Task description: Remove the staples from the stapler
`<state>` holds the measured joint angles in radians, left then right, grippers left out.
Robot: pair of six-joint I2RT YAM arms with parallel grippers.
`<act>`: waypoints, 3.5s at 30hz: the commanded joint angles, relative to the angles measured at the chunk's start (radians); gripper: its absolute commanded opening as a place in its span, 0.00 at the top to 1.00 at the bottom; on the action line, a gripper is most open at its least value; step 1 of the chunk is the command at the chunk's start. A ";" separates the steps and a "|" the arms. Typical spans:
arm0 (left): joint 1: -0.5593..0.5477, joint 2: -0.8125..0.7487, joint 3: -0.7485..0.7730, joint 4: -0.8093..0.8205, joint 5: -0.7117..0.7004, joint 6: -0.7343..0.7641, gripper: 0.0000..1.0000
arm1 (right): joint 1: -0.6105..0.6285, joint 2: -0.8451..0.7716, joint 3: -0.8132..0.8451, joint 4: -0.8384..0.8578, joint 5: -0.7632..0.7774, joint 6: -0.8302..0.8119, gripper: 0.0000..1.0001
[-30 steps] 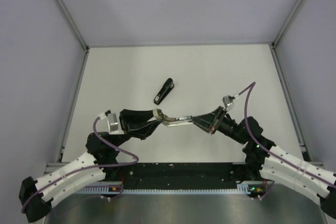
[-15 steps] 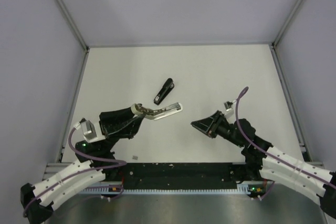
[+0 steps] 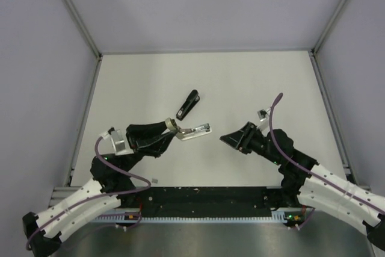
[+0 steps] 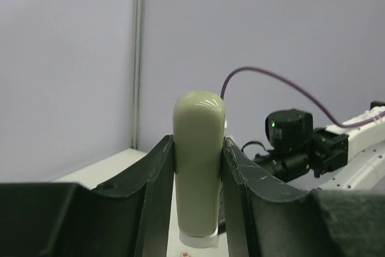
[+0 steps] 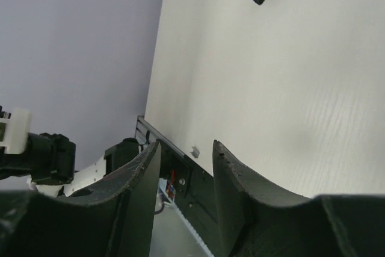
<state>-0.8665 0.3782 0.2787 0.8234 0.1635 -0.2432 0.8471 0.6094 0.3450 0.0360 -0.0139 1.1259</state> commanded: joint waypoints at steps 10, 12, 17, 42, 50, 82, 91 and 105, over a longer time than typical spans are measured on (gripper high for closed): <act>0.003 -0.024 0.149 -0.545 -0.134 0.097 1.00 | -0.005 0.023 0.158 -0.235 0.092 -0.247 0.59; 0.003 0.011 0.195 -0.643 -0.147 0.104 1.00 | -0.006 0.024 0.157 -0.245 0.094 -0.252 0.59; 0.003 0.093 0.264 -0.797 -0.205 0.113 1.00 | -0.006 0.039 0.154 -0.248 0.088 -0.267 0.58; 0.003 0.830 0.746 -1.351 -0.168 0.304 1.00 | -0.008 -0.019 0.069 -0.245 0.061 -0.276 0.57; 0.003 1.053 0.956 -1.572 -0.179 0.387 1.00 | -0.006 -0.092 0.015 -0.249 0.068 -0.262 0.57; -0.092 1.260 1.217 -1.706 -0.499 0.486 1.00 | -0.011 -0.139 -0.012 -0.246 0.038 -0.267 0.56; -0.085 0.891 0.943 -1.304 -0.507 0.357 1.00 | -0.011 -0.022 0.080 -0.242 0.017 -0.324 0.52; -0.085 0.342 0.551 -0.698 -0.257 0.056 1.00 | -0.016 0.108 0.144 0.017 -0.178 -0.129 0.41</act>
<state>-0.9516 0.8127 0.8959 -0.1848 -0.1944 -0.0639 0.8394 0.6693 0.4465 -0.1173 -0.0864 0.9039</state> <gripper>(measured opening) 0.385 0.593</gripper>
